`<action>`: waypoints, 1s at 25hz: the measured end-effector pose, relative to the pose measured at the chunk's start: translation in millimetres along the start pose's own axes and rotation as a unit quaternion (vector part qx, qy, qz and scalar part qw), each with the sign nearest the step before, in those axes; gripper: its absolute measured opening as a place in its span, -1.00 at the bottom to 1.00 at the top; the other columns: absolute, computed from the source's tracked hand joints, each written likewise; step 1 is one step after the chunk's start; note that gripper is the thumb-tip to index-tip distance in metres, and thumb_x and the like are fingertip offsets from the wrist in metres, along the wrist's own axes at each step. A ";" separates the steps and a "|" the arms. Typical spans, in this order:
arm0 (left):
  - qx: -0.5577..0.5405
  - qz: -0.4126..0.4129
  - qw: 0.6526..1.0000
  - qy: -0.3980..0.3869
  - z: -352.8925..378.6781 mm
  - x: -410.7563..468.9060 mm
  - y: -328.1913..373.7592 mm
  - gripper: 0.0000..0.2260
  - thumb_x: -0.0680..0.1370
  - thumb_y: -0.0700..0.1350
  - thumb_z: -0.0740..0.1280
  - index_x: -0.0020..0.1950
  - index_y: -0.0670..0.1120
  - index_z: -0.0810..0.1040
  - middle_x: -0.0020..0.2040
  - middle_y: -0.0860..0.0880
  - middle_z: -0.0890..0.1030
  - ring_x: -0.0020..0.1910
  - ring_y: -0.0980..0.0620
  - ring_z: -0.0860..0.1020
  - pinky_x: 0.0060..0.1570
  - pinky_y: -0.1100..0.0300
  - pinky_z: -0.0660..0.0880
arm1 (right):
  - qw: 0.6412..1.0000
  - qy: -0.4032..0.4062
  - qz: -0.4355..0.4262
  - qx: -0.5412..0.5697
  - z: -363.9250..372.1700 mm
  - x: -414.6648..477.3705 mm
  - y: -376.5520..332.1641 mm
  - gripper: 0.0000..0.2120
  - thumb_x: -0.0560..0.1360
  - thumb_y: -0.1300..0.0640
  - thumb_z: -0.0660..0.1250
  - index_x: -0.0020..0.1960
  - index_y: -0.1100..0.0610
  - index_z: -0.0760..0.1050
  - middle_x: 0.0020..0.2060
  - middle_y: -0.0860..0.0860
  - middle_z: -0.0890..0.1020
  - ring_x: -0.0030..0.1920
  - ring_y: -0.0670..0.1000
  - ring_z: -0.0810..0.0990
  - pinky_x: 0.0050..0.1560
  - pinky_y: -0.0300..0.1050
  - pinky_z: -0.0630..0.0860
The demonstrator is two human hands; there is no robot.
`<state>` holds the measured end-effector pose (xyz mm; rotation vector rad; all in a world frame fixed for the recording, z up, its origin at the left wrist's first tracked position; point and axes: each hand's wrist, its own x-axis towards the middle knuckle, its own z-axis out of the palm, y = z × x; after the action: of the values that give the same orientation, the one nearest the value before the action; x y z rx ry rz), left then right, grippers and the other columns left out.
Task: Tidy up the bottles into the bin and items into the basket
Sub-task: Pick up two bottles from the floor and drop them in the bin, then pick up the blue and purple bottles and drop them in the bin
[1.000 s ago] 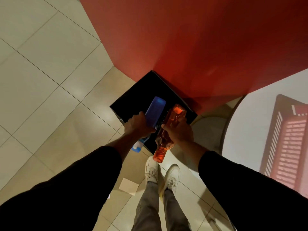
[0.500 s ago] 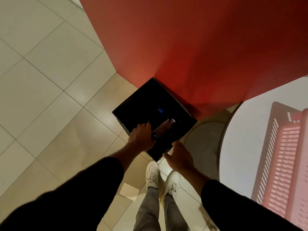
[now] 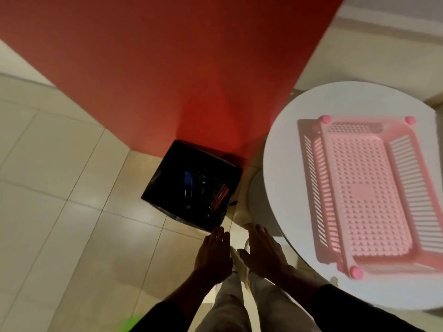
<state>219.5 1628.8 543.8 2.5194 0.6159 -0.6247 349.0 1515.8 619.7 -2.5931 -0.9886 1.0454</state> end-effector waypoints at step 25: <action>0.353 0.415 0.831 -0.112 121.8 -142.4 253.2 -0.22 0.54 0.17 0.34 0.63 -0.17 0.18 0.67 -0.23 0.17 0.66 -0.20 0.14 0.63 -0.04 0.09 | 0.881 0.154 0.410 0.180 199.7 -407.1 220.0 -0.25 0.53 -0.31 0.28 0.53 0.11 0.21 0.35 0.12 0.47 0.33 0.16 0.44 0.30 0.05 0.44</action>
<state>199.5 1320.7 605.8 2.8862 -0.9521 -0.8659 112.0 1071.1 612.6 -2.7189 0.4081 0.7817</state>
